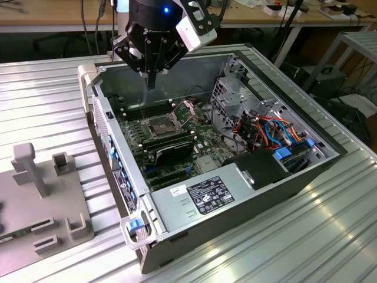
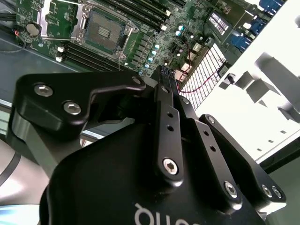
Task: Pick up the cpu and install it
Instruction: 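Reach for the cpu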
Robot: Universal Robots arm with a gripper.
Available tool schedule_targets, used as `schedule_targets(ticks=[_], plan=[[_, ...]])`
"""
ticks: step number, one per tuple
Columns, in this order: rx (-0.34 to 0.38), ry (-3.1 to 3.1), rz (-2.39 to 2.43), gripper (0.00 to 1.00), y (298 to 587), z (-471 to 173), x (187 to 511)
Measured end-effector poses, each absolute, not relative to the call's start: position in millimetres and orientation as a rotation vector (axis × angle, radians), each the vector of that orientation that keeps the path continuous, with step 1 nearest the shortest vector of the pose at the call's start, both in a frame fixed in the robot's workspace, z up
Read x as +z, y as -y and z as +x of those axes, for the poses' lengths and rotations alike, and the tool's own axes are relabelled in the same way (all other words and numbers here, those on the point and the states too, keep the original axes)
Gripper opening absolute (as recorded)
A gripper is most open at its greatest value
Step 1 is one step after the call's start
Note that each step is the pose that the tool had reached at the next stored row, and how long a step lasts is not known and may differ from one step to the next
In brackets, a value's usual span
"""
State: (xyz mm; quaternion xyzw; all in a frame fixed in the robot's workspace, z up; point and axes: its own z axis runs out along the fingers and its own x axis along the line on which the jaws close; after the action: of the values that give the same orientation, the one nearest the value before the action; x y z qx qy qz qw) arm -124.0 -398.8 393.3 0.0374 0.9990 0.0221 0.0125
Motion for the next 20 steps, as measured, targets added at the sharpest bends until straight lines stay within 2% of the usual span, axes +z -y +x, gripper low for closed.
schedule_targets(ticks=[20], plan=[[0.069,-3.114,0.117,0.11,398.8,-132.4,393.3]])
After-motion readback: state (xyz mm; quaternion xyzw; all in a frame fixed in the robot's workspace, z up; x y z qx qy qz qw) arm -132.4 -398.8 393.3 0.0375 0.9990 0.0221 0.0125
